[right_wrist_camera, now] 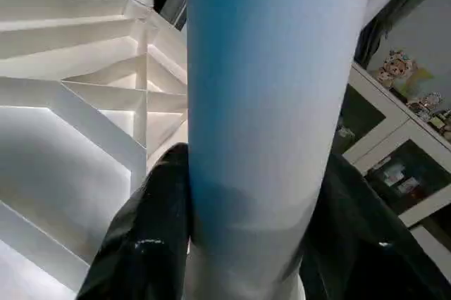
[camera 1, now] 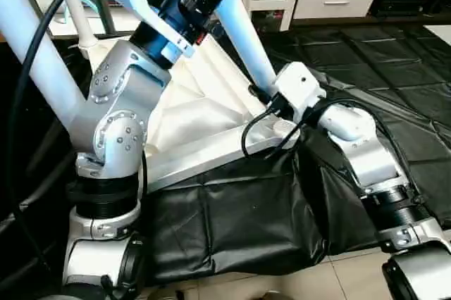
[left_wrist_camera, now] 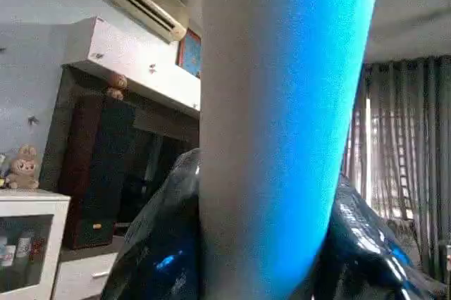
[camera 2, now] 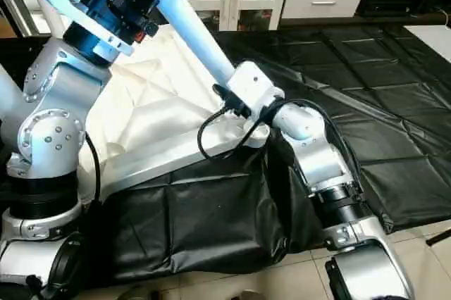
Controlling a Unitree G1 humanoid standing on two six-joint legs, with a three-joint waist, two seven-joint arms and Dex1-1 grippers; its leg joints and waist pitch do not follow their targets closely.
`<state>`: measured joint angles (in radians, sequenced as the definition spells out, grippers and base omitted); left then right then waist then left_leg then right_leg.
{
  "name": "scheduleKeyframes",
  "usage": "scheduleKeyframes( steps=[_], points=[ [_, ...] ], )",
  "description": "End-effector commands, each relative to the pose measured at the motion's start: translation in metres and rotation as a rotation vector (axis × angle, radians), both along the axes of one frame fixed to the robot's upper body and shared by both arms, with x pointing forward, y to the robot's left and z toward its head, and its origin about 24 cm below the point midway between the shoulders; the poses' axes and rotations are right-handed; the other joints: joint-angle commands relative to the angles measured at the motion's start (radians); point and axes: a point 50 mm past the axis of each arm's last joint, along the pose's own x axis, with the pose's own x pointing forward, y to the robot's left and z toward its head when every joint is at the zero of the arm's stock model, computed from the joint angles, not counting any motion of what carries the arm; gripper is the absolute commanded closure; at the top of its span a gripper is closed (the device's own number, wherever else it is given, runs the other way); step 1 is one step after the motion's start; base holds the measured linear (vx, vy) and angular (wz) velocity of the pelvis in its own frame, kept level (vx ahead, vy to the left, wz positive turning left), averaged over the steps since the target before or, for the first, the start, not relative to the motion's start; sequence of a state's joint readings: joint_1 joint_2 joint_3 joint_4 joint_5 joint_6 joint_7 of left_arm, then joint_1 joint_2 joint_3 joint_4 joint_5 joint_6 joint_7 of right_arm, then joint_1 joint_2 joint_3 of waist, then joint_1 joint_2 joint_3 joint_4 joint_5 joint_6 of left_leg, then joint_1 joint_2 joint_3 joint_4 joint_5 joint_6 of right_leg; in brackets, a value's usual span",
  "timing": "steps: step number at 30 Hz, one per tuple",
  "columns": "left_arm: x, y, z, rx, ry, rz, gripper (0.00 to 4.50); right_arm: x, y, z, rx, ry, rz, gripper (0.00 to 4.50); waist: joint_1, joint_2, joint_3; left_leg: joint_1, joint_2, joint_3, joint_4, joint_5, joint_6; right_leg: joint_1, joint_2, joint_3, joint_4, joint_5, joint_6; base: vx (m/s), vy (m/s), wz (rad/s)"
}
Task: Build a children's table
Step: Insert table leg to table base
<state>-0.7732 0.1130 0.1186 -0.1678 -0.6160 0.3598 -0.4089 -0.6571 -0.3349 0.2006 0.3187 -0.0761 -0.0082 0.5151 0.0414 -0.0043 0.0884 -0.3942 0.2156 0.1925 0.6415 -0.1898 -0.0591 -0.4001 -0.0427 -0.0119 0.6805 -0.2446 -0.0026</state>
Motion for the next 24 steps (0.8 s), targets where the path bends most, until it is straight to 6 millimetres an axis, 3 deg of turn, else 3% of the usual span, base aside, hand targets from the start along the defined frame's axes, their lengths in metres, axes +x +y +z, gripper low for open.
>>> scheduleKeyframes(
  steps=[1,4,7,9,10,11,13,14,15,17,18,19,21,23,24],
  points=[
    [-0.002,-0.001,0.0,0.001,0.004,-0.014,2.25,0.001,-0.003,0.004,0.02,0.001,0.003,2.62,-0.002,-0.011,-0.107,0.015,0.0,-0.003,-0.045,0.016,0.049,0.073,-0.048,0.036,-0.059,0.292,-0.253,0.0,0.0,0.0],
    [-0.001,0.0,-0.002,0.008,0.01,-0.011,1.87,0.002,-0.007,0.002,0.053,0.027,-0.015,2.64,-0.002,-0.007,-0.107,0.016,0.001,-0.004,-0.046,0.007,0.045,0.072,-0.049,0.036,-0.06,0.28,-0.256,0.0,0.0,0.0],
    [0.0,0.0,-0.006,0.0,0.037,0.003,1.67,0.011,-0.029,-0.002,0.152,0.089,-0.142,2.64,-0.001,0.001,-0.105,0.017,0.001,-0.005,-0.046,0.008,0.043,0.07,-0.048,0.036,-0.059,0.292,-0.262,0.0,0.0,0.0],
    [0.001,0.0,-0.007,-0.006,0.045,0.013,1.39,0.014,-0.039,-0.002,0.171,0.096,-0.185,2.64,0.0,-0.003,-0.106,0.018,-0.001,-0.003,-0.046,0.009,0.039,0.071,-0.046,0.036,-0.06,0.304,-0.265,0.0,0.0,0.0],
    [0.005,0.002,-0.011,-0.01,0.068,0.057,1.37,0.016,-0.053,-0.001,0.203,0.102,-0.248,2.64,0.002,0.005,-0.106,0.017,-0.002,-0.005,-0.046,0.011,0.035,0.072,-0.046,0.035,-0.058,0.309,-0.265,0.0,0.0,0.0],
    [0.008,0.004,-0.014,-0.015,0.091,0.087,1.32,0.018,-0.062,-0.001,0.224,0.105,-0.283,2.64,0.0,0.002,-0.106,0.017,-0.002,-0.004,-0.046,0.013,0.035,0.073,-0.044,0.035,-0.06,0.314,-0.261,0.0,0.0,0.0],
    [0.03,0.01,-0.052,0.11,0.329,0.272,1.04,0.017,-0.092,0.005,0.298,0.103,-0.382,2.64,0.002,0.01,-0.106,0.017,-0.005,-0.005,-0.044,0.007,0.031,0.074,-0.042,0.034,-0.059,0.328,-0.254,0.0,0.0,0.0],
    [0.03,0.01,-0.052,0.11,0.329,0.272,0.94,0.017,-0.092,0.005,0.298,0.103,-0.382,2.64,-0.001,0.006,-0.105,0.019,-0.004,-0.004,-0.045,0.0,0.035,0.073,-0.039,0.034,-0.063,0.323,-0.246,0.0,0.0,0.0],
    [0.041,0.016,-0.091,0.297,0.504,0.401,0.91,0.013,-0.101,0.007,0.342,0.106,-0.393,2.64,0.0,0.006,-0.104,0.016,-0.008,-0.006,-0.044,0.002,0.038,0.077,-0.039,0.034,-0.062,0.315,-0.235,0.0,0.0,0.0],
    [0.044,0.023,-0.127,0.398,0.683,0.487,0.9,0.007,-0.103,0.009,0.4,0.114,-0.374,2.64,-0.006,0.007,-0.106,0.015,-0.011,-0.007,-0.045,0.0,0.048,0.077,-0.04,0.033,-0.065,0.291,-0.216,0.0,0.0,0.0],
    [0.044,0.023,-0.127,0.398,0.683,0.487,0.9,0.007,-0.103,0.009,0.4,0.114,-0.374,2.64,-0.007,0.01,-0.106,0.013,-0.014,-0.007,-0.044,0.0,0.052,0.079,-0.04,0.033,-0.068,0.289,-0.215,0.0,0.0,0.0],
    [0.043,0.022,-0.144,0.402,0.77,0.518,0.9,-0.001,-0.1,0.009,0.445,0.122,-0.341,2.64,-0.008,0.017,-0.111,0.011,-0.013,-0.011,-0.043,0.014,0.057,0.081,-0.04,0.033,-0.068,0.313,-0.23,0.0,0.0,0.0],
    [0.041,0.018,-0.144,0.387,0.766,0.505,0.9,-0.004,-0.098,0.009,0.45,0.116,-0.331,2.64,-0.009,0.015,-0.112,0.009,-0.01,-0.015,-0.044,0.024,0.067,0.08,-0.043,0.031,-0.066,0.34,-0.249,0.0,0.0,0.0],
    [0.04,0.015,-0.142,0.359,0.768,0.498,0.9,-0.006,-0.097,0.012,0.483,0.093,-0.337,2.64,-0.005,0.02,-0.115,0.013,-0.007,-0.017,-0.043,0.019,0.074,0.074,-0.045,0.028,-0.067,0.331,-0.274,0.0,0.0,0.0],
    [0.04,0.015,-0.144,0.313,0.772,0.504,0.9,-0.009,-0.094,0.015,0.548,0.075,-0.332,2.64,-0.009,0.019,-0.107,0.012,-0.007,-0.016,-0.046,-0.001,0.077,0.07,-0.044,0.028,-0.073,0.298,-0.283,0.0,0.0,0.0]
  ],
)
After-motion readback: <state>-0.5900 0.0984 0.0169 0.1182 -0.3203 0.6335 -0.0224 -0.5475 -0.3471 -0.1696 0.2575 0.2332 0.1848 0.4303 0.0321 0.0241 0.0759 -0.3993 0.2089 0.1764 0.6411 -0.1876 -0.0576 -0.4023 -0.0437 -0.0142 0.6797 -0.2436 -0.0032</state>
